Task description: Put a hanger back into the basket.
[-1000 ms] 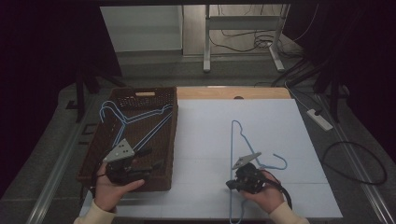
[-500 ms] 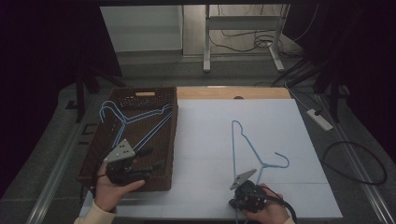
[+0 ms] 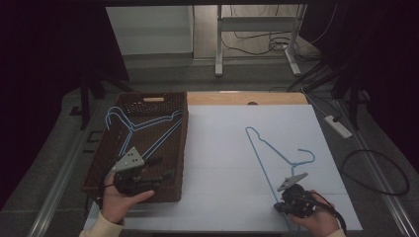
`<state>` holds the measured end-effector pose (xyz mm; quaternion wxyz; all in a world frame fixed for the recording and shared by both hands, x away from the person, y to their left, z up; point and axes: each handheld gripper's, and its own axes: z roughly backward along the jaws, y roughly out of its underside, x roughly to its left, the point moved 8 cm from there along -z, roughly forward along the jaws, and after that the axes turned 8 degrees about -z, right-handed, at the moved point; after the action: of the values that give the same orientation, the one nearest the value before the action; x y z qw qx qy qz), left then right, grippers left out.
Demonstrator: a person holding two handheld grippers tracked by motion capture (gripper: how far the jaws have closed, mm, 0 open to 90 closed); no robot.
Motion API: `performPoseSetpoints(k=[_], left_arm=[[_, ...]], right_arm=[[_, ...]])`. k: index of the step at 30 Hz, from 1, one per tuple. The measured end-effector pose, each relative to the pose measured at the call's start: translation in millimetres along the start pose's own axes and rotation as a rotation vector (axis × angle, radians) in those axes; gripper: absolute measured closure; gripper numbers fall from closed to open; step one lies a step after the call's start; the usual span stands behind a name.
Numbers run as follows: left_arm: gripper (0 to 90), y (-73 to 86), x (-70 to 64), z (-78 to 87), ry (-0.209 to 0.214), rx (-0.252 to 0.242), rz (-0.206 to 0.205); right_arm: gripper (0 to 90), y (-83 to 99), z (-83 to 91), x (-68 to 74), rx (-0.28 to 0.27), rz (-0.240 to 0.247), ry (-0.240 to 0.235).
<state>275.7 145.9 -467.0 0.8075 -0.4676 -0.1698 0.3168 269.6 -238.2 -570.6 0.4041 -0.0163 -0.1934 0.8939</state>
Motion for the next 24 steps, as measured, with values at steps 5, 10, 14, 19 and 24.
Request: performPoseSetpoints(k=[5, 10, 14, 19, 24], left_arm=[[37.3, 0.3, 0.4, 0.1, -0.001, 0.001, 0.001], [37.3, 0.4, 0.3, -0.2, -0.001, 0.002, 0.001], [37.3, 0.5, 0.6, 0.4, -0.002, 0.002, 0.001], [37.3, -0.1, 0.5, 1.4, -0.002, -0.001, 0.0], [37.3, -0.6, 0.7, 1.6, -0.003, -0.003, -0.001]], right_arm=[[90.0, 2.3, 5.3, -21.4, -0.012, -0.028, 0.045], [90.0, 3.2, 9.0, -36.6, -0.011, -0.051, 0.084], [90.0, 3.1, 12.0, -54.1, -0.02, -0.083, 0.111], [90.0, 2.9, 13.8, -63.3, -0.023, -0.097, 0.132], [90.0, -10.5, 11.5, -61.4, -0.063, -0.108, 0.123]])
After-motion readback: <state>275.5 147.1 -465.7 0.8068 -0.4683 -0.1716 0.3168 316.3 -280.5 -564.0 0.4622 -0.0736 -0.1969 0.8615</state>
